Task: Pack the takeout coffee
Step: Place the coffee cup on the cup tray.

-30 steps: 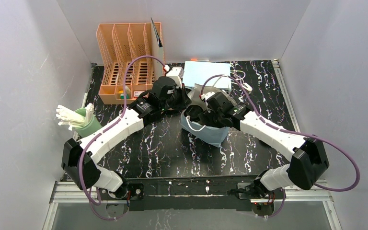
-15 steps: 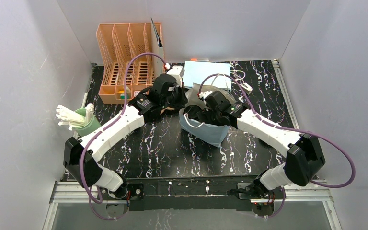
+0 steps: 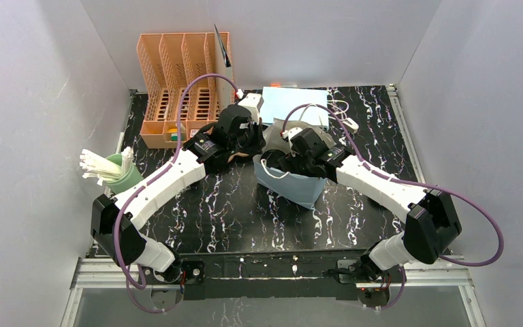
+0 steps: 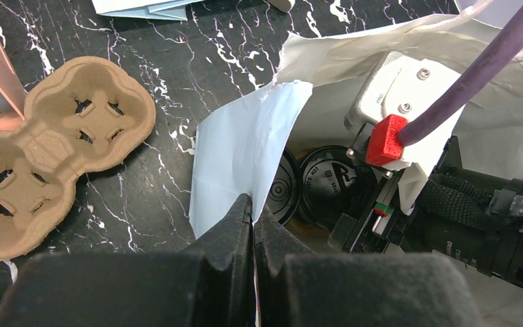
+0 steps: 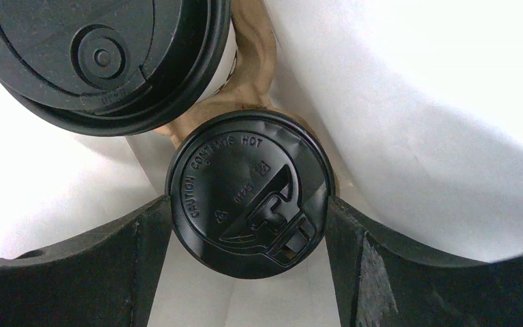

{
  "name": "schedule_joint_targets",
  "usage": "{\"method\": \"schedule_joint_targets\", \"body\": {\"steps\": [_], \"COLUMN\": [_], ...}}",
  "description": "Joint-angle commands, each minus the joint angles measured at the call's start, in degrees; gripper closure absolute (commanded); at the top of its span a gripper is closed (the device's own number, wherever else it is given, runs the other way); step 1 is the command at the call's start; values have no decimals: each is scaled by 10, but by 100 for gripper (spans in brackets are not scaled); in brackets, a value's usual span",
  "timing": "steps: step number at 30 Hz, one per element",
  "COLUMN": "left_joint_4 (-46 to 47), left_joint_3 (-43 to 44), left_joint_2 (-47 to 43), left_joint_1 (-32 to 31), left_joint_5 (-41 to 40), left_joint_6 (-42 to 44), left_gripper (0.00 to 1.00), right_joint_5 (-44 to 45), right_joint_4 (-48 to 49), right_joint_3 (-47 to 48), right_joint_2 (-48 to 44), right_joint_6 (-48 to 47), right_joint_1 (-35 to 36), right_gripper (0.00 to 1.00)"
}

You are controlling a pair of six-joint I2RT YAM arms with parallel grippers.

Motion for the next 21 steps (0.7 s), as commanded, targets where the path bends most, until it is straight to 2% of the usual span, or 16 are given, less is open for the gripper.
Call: {"method": "schedule_joint_targets", "body": {"steps": [1,7,14,15,16,18,19,21], "left_joint_4": [-10,-6,-15,-16,-16,-18,-19,-20], "left_joint_3": [9,-3,-2,-2,-3,-4,-5,-5], "left_joint_2": [-14,-26,-34,-35,-35,-33,-31,-27], "left_joint_1": [0,0,1,0,0,1,0,0], "left_joint_5": [12,11,6,5,5,10,14,20], "left_joint_6": [9,6,8,10,12,14,16,16], "left_gripper": [100,100,100,100,100,100,100,100], "right_joint_5": [-141,-139,-114,-110,-109,-83,-80,-75], "right_joint_4": [-69,-79,-110,-120,-132,-147,-155,-168], "right_joint_3": [-57,-52,-1,15,30,57,69,93], "right_joint_2": [71,79,64,62,60,54,51,45], "right_joint_6": [47,37,28,27,26,30,31,31], "right_joint_1": [11,11,11,11,11,11,11,11], "right_gripper": [77,72,60,57,47,5,2,2]}}
